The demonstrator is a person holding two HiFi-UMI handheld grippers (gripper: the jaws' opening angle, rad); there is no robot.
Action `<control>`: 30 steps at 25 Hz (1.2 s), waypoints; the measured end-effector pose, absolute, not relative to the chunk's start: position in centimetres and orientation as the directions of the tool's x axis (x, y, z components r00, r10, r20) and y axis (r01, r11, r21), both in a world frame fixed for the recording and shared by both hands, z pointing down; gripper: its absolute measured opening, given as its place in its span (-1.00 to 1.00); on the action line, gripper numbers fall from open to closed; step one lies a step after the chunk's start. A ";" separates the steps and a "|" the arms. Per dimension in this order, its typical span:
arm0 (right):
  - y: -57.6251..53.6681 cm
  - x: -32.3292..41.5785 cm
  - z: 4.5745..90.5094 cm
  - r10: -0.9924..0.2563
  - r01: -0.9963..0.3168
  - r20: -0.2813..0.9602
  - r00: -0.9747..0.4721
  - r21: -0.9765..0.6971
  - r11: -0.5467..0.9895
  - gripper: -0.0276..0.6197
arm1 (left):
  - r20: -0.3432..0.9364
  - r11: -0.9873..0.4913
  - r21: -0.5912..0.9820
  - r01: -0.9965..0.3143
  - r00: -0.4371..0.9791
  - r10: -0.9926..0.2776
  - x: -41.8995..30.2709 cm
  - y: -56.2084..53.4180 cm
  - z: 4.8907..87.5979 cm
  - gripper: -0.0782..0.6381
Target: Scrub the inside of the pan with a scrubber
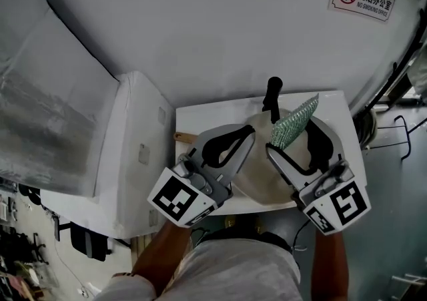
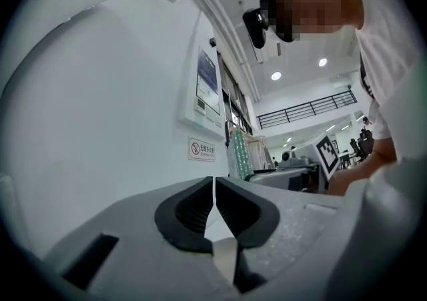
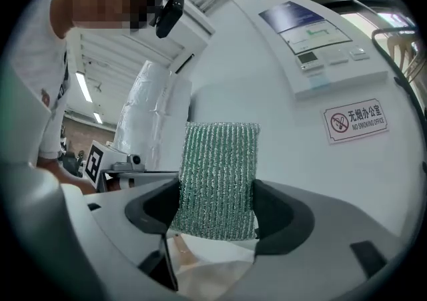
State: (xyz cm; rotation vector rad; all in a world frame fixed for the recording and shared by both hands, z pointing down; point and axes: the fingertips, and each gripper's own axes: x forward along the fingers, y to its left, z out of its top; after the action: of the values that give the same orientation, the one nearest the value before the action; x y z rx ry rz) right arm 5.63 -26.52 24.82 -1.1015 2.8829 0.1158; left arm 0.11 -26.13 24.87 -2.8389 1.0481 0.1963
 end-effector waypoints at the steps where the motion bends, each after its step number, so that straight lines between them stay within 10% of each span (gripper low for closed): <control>1: -26.3 5.7 24.8 -0.661 -0.666 -0.091 -0.745 0.048 0.744 0.13 | -0.162 -0.756 -0.056 -0.652 0.753 -0.638 0.2 -26.0 24.8 -0.71; 30: -23.4 6.2 25.9 -0.668 -0.682 -0.173 -0.724 0.033 0.731 0.13 | -0.127 -0.771 -0.047 -0.635 0.770 -0.625 1.3 -23.8 25.9 -0.74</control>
State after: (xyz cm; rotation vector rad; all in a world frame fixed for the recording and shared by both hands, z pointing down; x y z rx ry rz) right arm 6.21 -23.42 25.87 -1.0914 2.7817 0.1414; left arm 1.32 -23.79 25.85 -2.8729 1.0248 0.1598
